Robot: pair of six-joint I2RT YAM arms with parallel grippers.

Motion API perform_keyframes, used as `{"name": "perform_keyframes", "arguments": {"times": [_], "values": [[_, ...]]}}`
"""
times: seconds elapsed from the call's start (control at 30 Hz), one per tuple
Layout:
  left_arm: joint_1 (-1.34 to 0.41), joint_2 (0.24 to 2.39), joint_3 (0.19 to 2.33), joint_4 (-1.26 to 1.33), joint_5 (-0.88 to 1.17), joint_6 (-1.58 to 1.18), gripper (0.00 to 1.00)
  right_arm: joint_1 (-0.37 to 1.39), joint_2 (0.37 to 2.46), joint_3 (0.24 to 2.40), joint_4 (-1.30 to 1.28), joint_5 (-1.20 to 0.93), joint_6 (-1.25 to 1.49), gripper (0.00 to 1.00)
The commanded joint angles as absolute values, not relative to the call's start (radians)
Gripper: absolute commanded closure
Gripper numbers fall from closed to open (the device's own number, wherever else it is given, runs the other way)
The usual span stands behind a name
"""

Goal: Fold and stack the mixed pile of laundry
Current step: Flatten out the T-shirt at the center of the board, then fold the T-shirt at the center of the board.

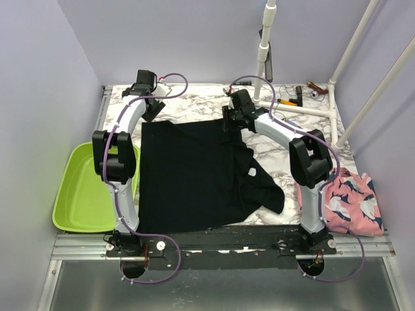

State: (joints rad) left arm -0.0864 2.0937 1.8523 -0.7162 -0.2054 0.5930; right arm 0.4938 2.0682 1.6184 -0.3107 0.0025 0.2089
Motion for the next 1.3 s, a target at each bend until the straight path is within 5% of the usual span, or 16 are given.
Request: {"name": "perform_keyframes", "arguments": {"times": [0.0,0.37,0.73,0.8,0.93,1.27], "values": [[-0.098,1.836,1.687,-0.728,-0.101,0.540,0.37,0.495,2.134,1.640,-0.356,0.029,0.289,0.60],[-0.222,1.506,1.035,-0.647,-0.029,0.537,0.38,0.495,2.098,1.588,-0.346,0.119,0.292,0.47],[-0.225,1.559,0.885,-0.533,-0.063,0.506,0.40,0.494,2.088,1.514,-0.288,0.065,0.321,0.50],[-0.226,1.575,0.879,-0.523,-0.075,0.508,0.40,0.494,2.106,1.529,-0.279,0.042,0.315,0.59],[-0.227,1.590,0.864,-0.497,-0.102,0.512,0.40,0.484,2.118,1.561,-0.284,0.114,0.281,0.98],[-0.224,1.621,0.864,-0.497,-0.133,0.534,0.39,0.326,2.004,1.627,-0.259,0.404,0.013,0.99]]}}
